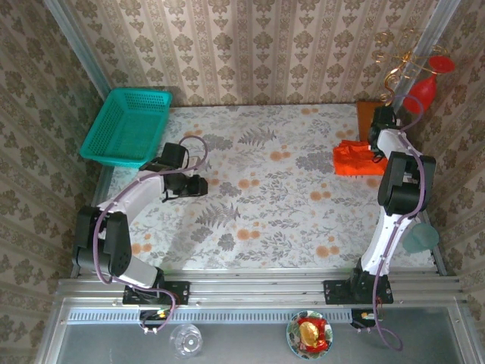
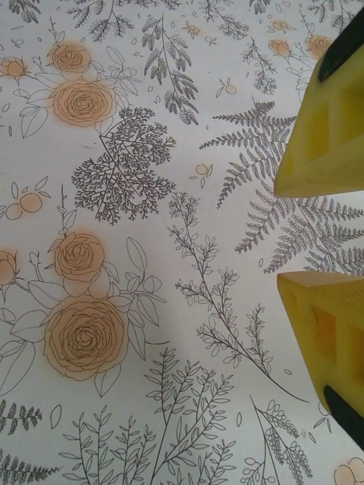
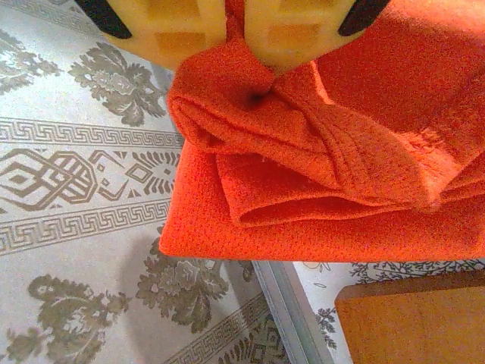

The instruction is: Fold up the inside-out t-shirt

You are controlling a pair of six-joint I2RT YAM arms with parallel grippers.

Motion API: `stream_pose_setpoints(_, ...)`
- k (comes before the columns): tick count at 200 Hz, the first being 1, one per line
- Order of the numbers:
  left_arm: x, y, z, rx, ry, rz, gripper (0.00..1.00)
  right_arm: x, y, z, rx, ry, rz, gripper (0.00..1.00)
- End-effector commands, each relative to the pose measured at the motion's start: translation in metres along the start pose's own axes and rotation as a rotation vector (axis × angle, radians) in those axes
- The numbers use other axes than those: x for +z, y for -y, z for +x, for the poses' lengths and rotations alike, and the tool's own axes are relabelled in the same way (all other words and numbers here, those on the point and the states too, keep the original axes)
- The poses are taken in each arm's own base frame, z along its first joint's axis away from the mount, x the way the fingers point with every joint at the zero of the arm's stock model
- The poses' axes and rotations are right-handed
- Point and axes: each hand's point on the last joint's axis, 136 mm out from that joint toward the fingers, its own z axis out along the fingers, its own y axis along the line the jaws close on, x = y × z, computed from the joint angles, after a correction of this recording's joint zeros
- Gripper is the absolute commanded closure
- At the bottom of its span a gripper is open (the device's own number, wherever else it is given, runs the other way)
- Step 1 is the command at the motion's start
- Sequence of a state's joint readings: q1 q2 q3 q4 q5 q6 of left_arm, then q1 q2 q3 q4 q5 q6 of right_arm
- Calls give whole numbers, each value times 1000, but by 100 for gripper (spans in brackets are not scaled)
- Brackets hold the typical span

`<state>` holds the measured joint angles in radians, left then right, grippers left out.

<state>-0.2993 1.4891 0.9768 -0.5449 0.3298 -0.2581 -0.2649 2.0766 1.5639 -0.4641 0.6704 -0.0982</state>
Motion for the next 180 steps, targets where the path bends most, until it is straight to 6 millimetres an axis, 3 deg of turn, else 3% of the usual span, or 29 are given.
stream_pose_setpoints(1, -5, -1, 2, -3, 8, 2, 68, 4, 0, -2, 26, 14, 32, 79)
stream_pose_setpoints(31, -9, -5, 1, -11, 30, -21, 65, -18, 11, -6, 76, 66, 34, 60)
stream_pose_setpoints(65, -15, -19, -6, -31, 98, -81, 55, -56, 10, -3, 121, 113, -6, 53)
stream_pose_setpoints(91, -20, -32, -13, -42, 168, -147, 35, -87, -8, 11, 166, 138, -110, 46)
stream_pose_setpoints(99, -21, -37, -15, -44, 186, -169, 20, -95, -19, 19, 169, 126, -178, 44)
stream_pose_setpoints(120, -25, -53, -18, -44, 228, -250, 0, -114, -44, 38, 180, 118, -334, 33)
stream_pose_setpoints(128, -26, -61, -19, -45, 241, -289, 0, -120, -51, 46, 197, 123, -392, 25)
stream_pose_setpoints(134, -29, -67, -20, -47, 256, -323, 0, -126, -57, 50, 205, 131, -435, 5)
stream_pose_setpoints(137, -30, -70, -21, -47, 263, -340, 0, -128, -59, 53, 207, 132, -454, 1)
stream_pose_setpoints(180, -66, -117, -22, -34, 421, -640, 0, -148, -83, 78, 285, 211, -609, 0)
